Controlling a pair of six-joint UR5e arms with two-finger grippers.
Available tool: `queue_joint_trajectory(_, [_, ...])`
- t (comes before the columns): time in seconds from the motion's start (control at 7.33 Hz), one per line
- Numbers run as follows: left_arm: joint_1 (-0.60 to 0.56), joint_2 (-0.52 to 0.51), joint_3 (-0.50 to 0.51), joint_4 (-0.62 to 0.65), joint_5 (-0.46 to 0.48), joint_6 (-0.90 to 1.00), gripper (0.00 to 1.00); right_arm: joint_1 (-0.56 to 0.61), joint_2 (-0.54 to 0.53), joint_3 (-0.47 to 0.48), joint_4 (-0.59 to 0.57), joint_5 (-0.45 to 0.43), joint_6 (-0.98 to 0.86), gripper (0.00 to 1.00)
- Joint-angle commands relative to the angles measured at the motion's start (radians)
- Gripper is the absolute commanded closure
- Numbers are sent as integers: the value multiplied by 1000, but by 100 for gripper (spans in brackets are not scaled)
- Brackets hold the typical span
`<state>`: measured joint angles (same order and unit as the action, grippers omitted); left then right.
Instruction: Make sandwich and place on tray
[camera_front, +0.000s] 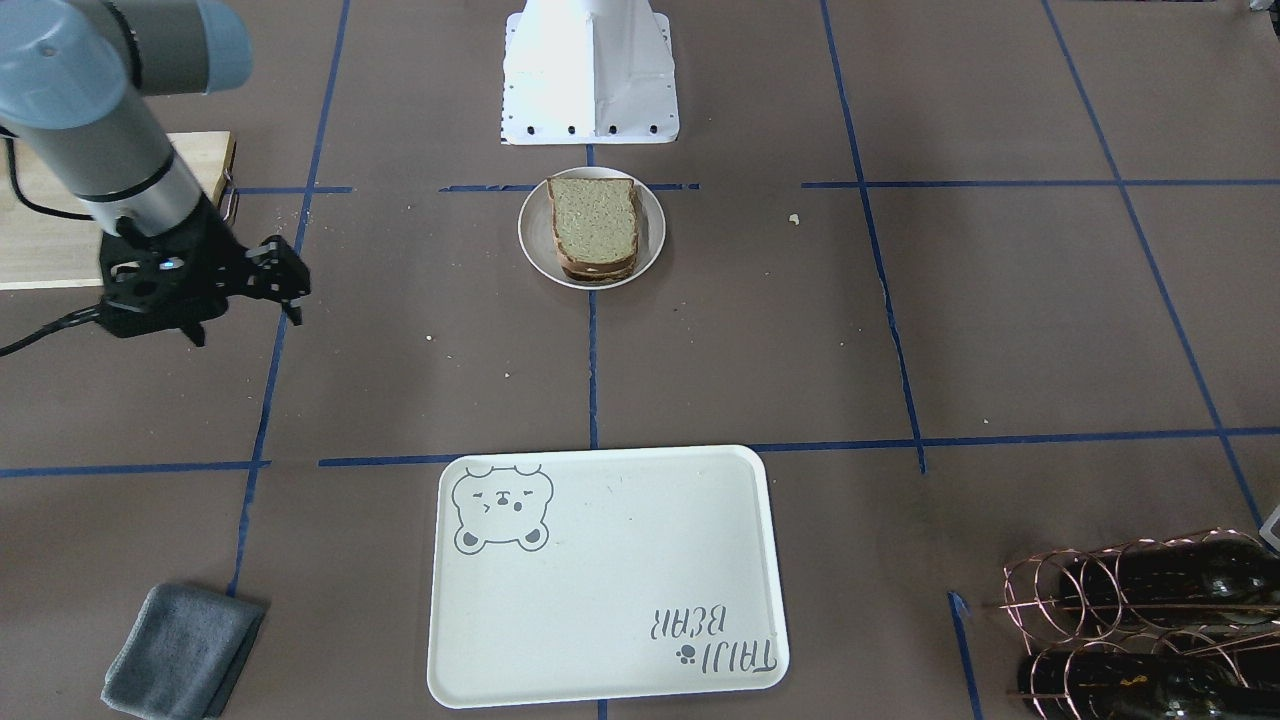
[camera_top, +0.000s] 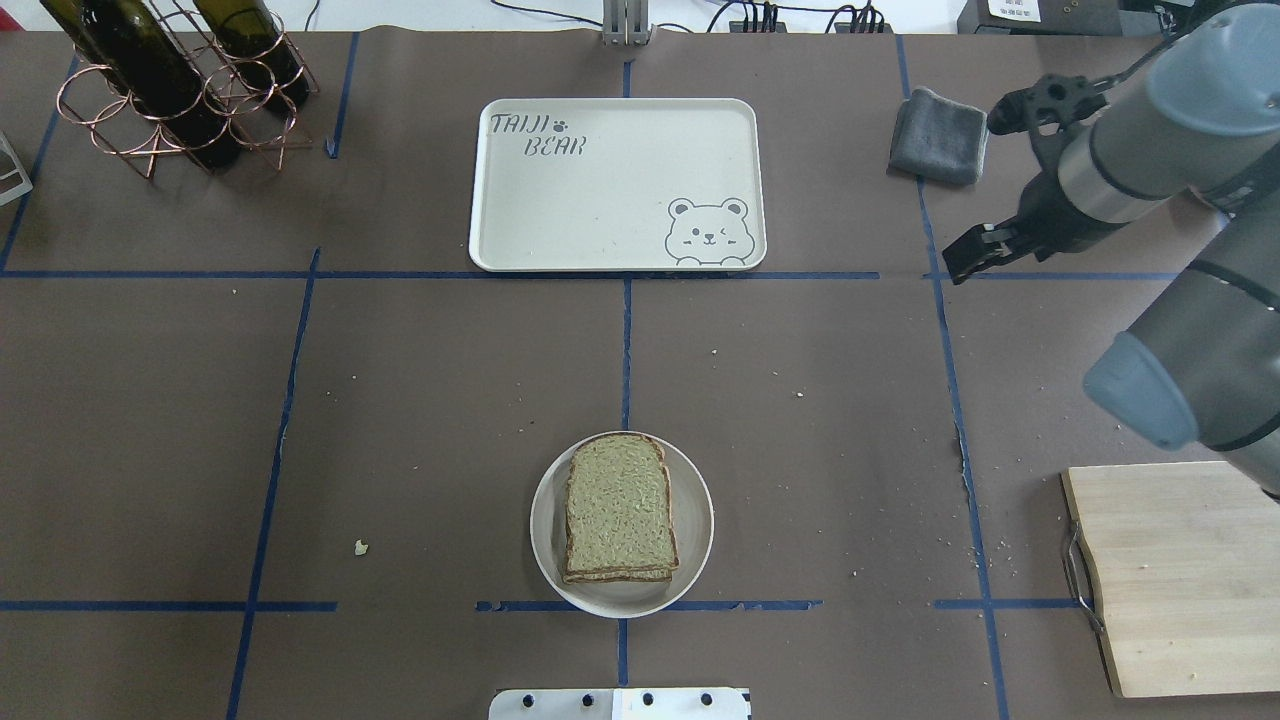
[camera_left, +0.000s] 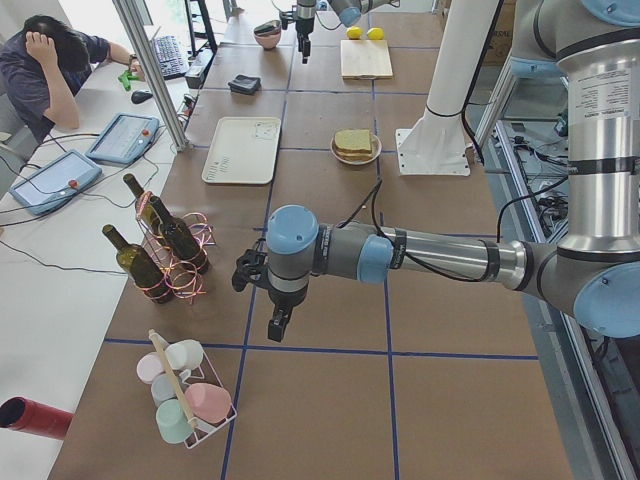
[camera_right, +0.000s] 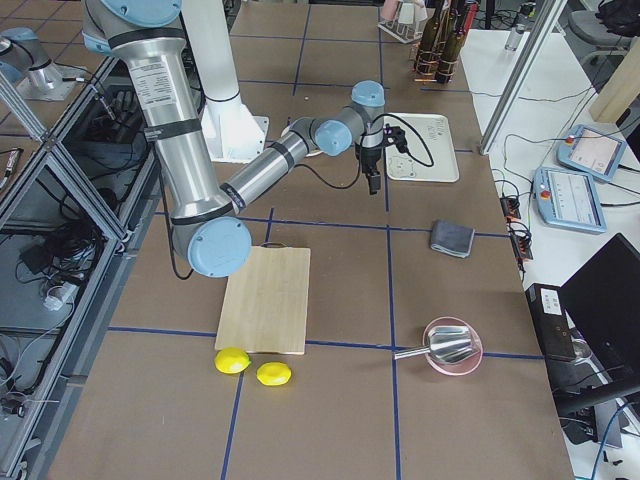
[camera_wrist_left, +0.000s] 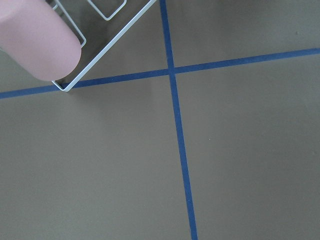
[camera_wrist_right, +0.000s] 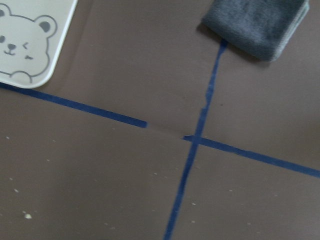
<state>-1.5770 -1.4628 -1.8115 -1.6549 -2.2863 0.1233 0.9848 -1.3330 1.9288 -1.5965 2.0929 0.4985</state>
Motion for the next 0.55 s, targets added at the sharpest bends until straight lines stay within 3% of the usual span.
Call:
queue_joint_trajectory(0.0, [2, -33, -9, -48, 10, 1, 0, 240, -204, -5, -10, 125, -316, 0])
queue_joint_trajectory(0.14, [5, -56, -2, -113, -1, -2, 0, 314, -312, -17, -7, 163, -389, 0])
queue_joint_trajectory(0.41, [35, -80, 20, -365, 1, -4, 0, 476, -483, -27, -2, 170, -464, 0])
